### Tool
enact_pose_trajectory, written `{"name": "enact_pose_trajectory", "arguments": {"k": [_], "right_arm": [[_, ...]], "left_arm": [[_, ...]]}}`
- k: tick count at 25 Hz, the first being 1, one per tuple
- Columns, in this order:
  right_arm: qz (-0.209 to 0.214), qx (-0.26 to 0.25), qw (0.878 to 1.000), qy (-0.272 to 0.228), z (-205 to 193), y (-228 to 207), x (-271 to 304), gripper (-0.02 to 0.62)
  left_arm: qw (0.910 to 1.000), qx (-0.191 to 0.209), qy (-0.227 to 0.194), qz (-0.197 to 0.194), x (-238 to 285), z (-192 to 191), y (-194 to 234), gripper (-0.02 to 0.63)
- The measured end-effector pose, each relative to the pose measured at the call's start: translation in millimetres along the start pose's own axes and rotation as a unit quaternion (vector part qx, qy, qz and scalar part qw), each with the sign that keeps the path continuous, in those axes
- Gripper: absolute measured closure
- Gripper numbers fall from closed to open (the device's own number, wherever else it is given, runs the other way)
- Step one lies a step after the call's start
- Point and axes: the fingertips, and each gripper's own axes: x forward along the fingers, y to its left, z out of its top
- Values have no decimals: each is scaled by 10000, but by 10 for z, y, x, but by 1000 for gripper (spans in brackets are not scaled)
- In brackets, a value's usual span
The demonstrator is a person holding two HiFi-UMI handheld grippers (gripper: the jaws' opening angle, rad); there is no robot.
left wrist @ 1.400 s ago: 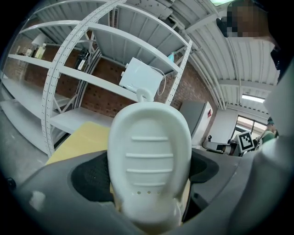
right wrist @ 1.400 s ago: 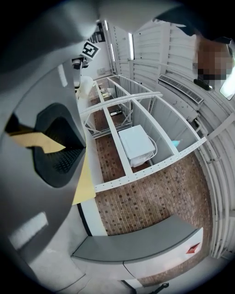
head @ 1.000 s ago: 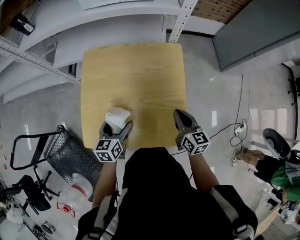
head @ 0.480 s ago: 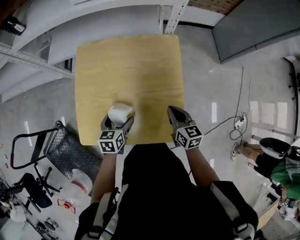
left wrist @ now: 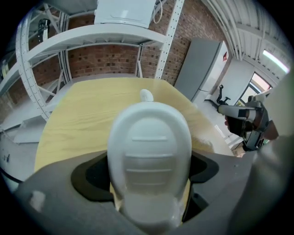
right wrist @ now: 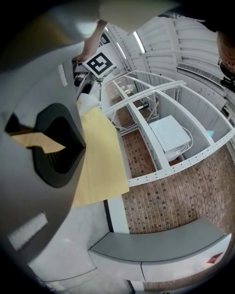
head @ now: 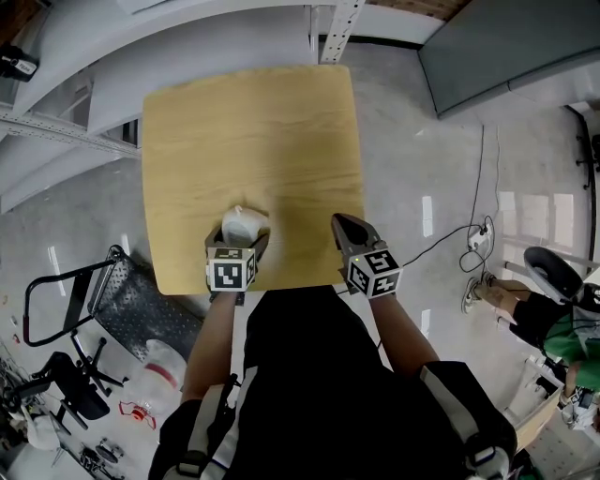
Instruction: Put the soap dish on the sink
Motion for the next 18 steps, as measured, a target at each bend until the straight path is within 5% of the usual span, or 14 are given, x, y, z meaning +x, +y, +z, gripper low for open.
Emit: {"name": "enact_pose_trajectory", "arguments": {"k": [7, 18], "right_arm": [[-79, 78, 9999, -78, -24, -50, -53, 589], [-225, 155, 9996, -80, 1, -109, -125, 589]], "left_arm": [[9982, 360, 478, 99, 182, -47, -35, 141], [9946, 703, 649, 410, 323, -65, 12, 140]]}}
